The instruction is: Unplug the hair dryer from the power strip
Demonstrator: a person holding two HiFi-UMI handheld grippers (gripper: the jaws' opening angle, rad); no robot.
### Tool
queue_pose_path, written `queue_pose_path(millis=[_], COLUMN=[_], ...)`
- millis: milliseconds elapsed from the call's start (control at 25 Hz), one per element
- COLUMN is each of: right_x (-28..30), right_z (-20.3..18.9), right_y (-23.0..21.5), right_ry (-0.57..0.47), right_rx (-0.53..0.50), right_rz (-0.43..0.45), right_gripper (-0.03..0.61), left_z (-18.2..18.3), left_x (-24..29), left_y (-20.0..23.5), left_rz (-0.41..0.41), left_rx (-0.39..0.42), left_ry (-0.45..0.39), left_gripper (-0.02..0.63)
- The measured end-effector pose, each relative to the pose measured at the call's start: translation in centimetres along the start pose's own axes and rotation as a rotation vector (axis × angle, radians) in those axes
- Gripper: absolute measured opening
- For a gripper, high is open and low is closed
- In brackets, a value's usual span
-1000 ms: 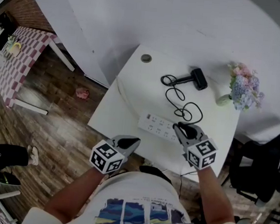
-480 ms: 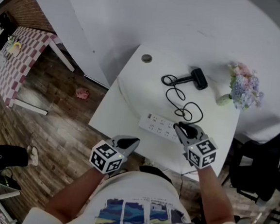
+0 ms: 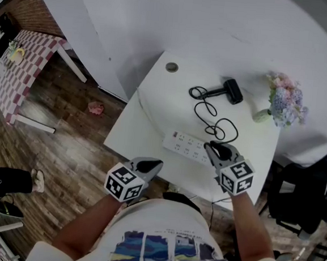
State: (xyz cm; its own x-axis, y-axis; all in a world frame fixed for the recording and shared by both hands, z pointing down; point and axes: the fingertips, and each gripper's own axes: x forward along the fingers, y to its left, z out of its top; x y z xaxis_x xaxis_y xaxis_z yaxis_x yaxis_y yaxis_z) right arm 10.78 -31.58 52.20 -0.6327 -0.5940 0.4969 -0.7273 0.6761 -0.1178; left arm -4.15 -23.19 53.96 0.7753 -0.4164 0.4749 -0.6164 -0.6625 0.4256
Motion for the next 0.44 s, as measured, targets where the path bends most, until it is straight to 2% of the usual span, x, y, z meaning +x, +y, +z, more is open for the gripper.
queue_pose_path(millis=[440], right_x=[0.3], right_z=[-0.2], right_y=[-0.1], right_ry=[-0.002], right_rx=[0.032], right_rz=[-0.005], right_gripper=[0.057], left_z=[0.0], left_x=[-1.4], left_y=[0.3], left_rz=[0.012], left_rx=[0.008], left_ry=[-0.005], left_gripper=[0.002])
